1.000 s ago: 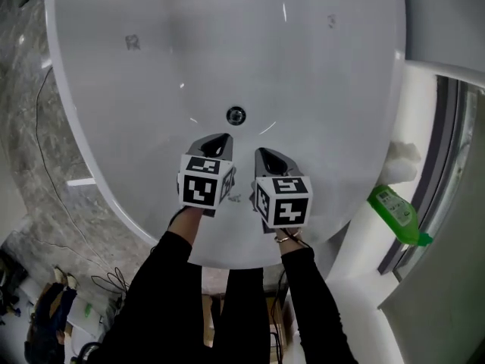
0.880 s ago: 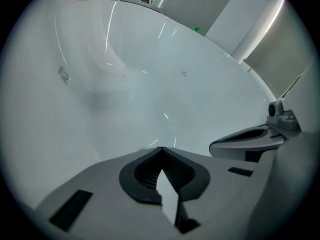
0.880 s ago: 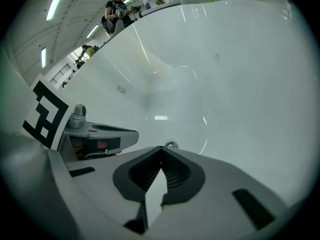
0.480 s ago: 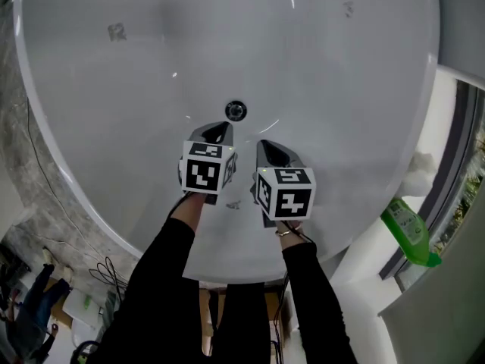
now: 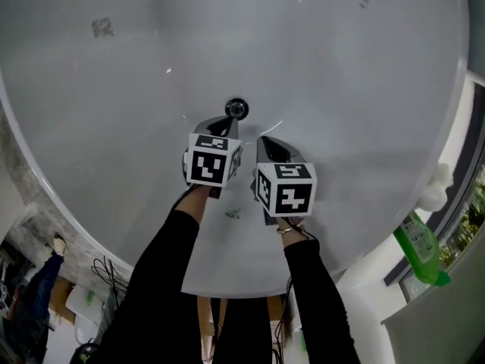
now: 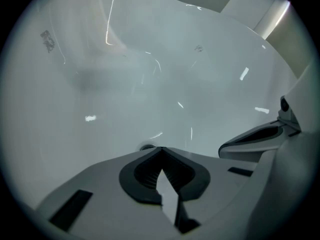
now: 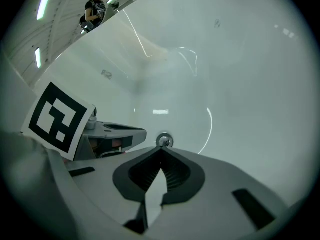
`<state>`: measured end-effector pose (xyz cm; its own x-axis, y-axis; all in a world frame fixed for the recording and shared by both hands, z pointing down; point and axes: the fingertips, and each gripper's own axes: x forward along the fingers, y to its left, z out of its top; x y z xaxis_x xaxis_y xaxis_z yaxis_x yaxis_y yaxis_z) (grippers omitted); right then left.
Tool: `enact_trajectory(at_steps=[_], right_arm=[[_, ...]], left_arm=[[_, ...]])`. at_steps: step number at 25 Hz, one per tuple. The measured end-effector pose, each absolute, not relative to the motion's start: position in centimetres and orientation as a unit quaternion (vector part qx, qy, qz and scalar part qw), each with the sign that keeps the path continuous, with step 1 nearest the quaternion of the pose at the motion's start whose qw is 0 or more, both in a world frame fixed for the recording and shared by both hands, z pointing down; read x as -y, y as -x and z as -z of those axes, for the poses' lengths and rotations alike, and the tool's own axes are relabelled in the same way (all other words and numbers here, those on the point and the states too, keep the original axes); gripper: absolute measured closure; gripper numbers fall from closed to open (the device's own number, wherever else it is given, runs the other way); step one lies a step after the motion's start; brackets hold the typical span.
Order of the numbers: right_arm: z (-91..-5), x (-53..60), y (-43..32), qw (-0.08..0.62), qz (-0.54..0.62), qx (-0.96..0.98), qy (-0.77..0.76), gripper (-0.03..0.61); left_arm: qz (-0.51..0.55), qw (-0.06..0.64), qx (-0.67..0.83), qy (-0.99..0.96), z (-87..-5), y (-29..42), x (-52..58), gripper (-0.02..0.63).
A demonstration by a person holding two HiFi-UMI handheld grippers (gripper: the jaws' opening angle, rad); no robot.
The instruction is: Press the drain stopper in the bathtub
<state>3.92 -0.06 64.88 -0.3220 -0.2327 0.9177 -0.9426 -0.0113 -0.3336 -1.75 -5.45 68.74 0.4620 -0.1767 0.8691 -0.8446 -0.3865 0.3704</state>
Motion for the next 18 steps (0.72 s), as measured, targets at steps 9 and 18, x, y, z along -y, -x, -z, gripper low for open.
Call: enact_trajectory(at_steps=[9, 18], right_arm=[[-68.0, 0.4, -4.7, 0.351, -0.533, 0.614, -0.465, 0.577], [-69.6, 0.0, -4.7, 0.359, -0.540, 0.612, -0.453, 0.577]], left_arm=[[-0.397, 0.444, 0.345, -0.726, -73.1, 1.1, 5.0, 0.609], [-0.414, 0.446, 0.346, -0.714, -77.1, 0.7, 4.6, 0.609]])
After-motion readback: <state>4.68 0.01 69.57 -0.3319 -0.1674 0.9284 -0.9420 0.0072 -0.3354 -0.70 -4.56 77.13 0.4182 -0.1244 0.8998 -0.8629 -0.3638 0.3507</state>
